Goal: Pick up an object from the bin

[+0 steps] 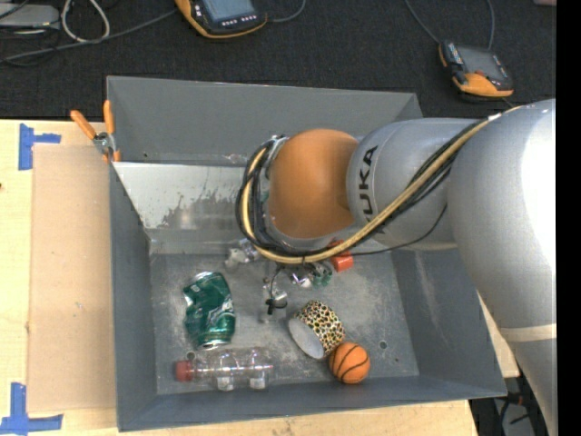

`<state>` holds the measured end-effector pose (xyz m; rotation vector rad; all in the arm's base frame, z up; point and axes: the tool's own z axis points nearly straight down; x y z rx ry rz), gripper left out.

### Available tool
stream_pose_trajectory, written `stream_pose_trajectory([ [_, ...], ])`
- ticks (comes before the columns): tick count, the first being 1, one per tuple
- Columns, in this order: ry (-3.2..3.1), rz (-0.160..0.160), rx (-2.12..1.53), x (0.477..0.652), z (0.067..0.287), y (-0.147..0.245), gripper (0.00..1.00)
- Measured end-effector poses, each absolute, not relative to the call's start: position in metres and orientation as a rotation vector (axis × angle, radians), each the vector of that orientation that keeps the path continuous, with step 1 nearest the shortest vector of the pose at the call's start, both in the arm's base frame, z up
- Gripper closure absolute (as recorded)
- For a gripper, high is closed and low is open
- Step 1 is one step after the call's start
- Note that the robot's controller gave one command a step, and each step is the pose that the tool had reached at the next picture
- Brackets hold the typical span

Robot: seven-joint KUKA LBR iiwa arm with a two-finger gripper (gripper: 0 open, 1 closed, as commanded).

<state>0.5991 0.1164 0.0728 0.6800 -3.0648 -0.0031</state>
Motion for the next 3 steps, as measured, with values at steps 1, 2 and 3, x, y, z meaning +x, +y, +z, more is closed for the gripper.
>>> stream_pose_trajectory([
  [1, -2.956, -0.005, 1.076, 0.5983, 0.0736, 0.1255, 1.00],
  [2, -2.957, -0.005, 1.072, 0.5984, 0.0738, 0.1253, 1.00],
  [3, -2.958, -0.006, 1.070, 0.5982, 0.0789, 0.1254, 1.00],
])
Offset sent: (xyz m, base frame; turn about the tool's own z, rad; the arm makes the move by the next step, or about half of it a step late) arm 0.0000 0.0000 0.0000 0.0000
